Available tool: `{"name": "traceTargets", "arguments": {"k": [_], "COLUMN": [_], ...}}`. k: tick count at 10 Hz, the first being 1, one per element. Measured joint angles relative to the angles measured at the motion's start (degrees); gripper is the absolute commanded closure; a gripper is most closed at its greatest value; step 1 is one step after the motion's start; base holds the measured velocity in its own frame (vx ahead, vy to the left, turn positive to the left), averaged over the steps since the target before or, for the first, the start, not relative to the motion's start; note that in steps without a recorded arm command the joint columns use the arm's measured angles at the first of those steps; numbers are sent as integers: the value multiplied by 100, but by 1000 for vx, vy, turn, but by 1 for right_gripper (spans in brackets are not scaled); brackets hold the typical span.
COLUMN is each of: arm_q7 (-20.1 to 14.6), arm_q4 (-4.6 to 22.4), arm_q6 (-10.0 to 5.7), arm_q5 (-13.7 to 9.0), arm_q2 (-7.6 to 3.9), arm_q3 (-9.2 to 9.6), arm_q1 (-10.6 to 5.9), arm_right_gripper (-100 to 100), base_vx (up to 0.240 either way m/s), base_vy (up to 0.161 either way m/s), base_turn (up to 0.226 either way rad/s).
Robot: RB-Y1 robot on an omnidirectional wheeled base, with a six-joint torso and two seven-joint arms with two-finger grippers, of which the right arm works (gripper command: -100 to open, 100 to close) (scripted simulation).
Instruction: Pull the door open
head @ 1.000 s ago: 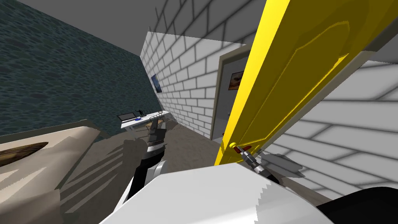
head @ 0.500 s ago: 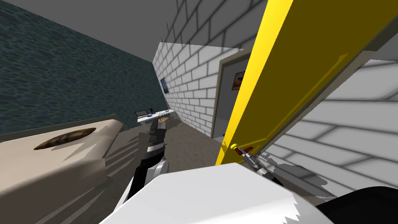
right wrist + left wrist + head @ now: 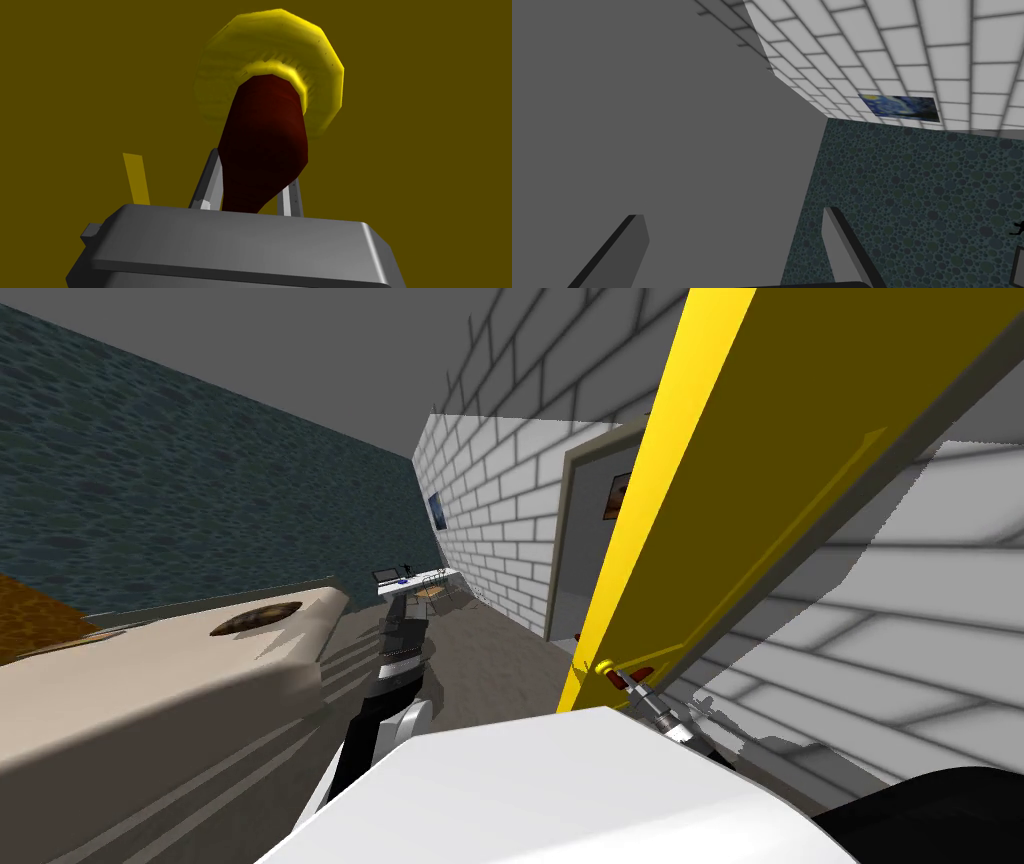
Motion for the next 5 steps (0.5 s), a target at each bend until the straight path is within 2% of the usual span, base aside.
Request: {"name": "traceTargets", "arguments": {"k": [3,5], "arm_q7": [-4,-11], "arm_q4": [99,104], "arm_q6": [-78,-111], "arm_q5": [32,52], "arm_q2": [2,-4], "arm_q3": [-3,-16], "arm_q1": [-50,-48], "arm_right_gripper": [100,100], "base_vx": [-188,-211], "base_vy": [-95,-55], "base_turn": [168,156]}}
